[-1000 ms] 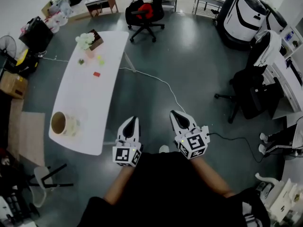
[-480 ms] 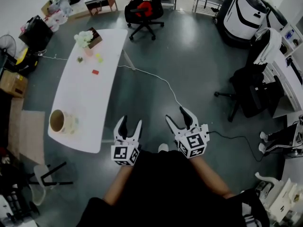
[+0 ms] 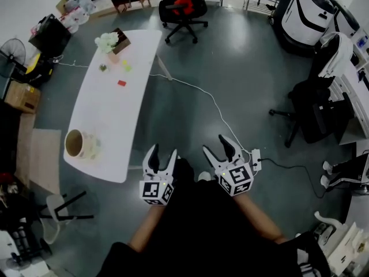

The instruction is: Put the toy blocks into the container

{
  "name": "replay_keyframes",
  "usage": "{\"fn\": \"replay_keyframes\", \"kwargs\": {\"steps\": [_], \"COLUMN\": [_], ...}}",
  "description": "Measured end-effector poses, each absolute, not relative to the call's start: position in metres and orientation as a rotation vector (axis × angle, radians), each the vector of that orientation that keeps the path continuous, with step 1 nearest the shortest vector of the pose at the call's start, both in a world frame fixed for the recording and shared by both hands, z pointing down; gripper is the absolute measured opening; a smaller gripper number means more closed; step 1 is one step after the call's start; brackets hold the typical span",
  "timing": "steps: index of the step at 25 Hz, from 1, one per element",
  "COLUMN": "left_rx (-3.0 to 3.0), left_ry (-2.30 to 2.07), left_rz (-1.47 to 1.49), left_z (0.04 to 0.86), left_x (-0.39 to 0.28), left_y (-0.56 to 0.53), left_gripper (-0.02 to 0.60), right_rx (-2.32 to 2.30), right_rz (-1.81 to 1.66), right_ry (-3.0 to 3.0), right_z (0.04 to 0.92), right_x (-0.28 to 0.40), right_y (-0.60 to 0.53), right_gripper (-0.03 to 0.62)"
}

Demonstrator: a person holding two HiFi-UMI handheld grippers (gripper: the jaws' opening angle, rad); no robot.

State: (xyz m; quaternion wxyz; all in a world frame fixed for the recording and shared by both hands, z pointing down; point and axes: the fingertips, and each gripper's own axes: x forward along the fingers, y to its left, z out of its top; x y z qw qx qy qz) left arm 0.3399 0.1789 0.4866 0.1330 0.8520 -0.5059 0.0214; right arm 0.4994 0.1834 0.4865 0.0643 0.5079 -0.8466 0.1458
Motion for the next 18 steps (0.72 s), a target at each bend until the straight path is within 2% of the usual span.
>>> {"fn": "replay_keyframes", "kwargs": {"steps": [9,18], "left_rx": [2.441,2.402], "left_ry": [-1.448,-1.465], "left_rz": [0.095,0.022], "left_z": [0.498,0.499], "left_x": [0.337,0.323], "left_y": [0.133,0.03], "left_gripper": [0.253,0.253], "right_rx": [1.46,1.398], "right_rz": [0.495,0.48], "right_ry": [-2.569,-2.522], "right_z": [0.498,0.505], "right_x": [0.491,0.484], "right_y": [0.143,0.043], "right_gripper": [0.245,0.245]}}
